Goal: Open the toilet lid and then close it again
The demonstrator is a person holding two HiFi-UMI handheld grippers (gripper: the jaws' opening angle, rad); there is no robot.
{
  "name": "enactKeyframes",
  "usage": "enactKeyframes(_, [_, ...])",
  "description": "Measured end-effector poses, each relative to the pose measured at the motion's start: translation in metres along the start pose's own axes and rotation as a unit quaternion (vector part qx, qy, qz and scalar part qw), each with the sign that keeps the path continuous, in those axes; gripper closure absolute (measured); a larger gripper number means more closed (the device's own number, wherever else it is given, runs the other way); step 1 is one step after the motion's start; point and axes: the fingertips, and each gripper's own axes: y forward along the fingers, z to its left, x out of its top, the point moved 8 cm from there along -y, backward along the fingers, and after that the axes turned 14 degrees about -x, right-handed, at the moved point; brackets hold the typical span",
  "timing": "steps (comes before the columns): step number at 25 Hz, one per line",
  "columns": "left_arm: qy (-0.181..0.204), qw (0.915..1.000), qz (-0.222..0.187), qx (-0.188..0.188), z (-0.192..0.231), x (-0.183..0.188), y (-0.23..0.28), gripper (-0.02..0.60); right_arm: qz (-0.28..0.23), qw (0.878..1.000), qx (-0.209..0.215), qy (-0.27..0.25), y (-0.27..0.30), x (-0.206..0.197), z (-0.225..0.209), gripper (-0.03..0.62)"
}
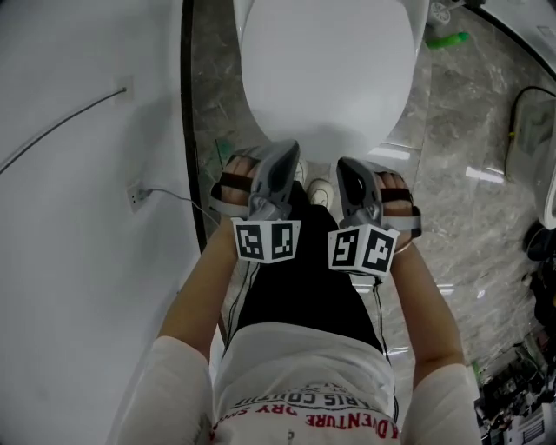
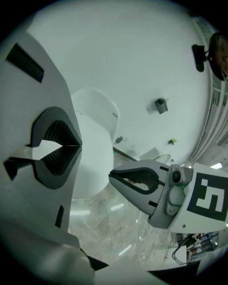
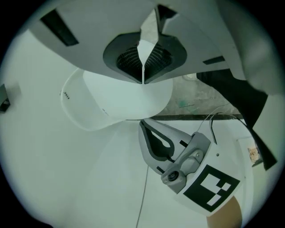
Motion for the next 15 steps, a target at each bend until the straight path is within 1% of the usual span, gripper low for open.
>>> enactKeyframes(3, [-0.012, 0.9986, -0.025, 0.044, 0.036, 0.023, -0.023, 0.572, -0.013, 0.999, -0.038, 0.033, -0.018, 0.020, -0.040, 0.572])
enactKeyframes(5, [-0.029, 0.9970, -0.038, 0.061, 0.053, 0.041, -0.046, 0.574, -0.017, 0.997, -0.060, 0.051, -0.038, 0.034, -0.065, 0.576])
enactKeyframes(7, [-0.055, 0.9941, -0.058, 0.074, 0.068, 0.059, -0.072, 0.574, -0.020, 0.994, -0.080, 0.068, -0.062, 0.048, -0.087, 0.576])
enactKeyframes(9, [-0.089, 0.9883, -0.084, 0.092, 0.087, 0.075, -0.097, 0.574, -0.026, 0.990, -0.106, 0.084, -0.081, 0.063, -0.110, 0.577])
enactKeyframes(11, [-0.128, 0.9804, -0.102, 0.109, 0.107, 0.091, -0.119, 0.575, -0.034, 0.985, -0.134, 0.101, -0.100, 0.078, -0.137, 0.577])
enactKeyframes(13, [-0.168, 0.9723, -0.113, 0.117, 0.123, 0.109, -0.141, 0.575, -0.045, 0.979, -0.157, 0.119, -0.124, 0.091, -0.163, 0.577])
enactKeyframes(15, [-0.203, 0.9631, -0.133, 0.117, 0.133, 0.126, -0.166, 0.575, -0.055, 0.974, -0.176, 0.133, -0.150, 0.105, -0.183, 0.577])
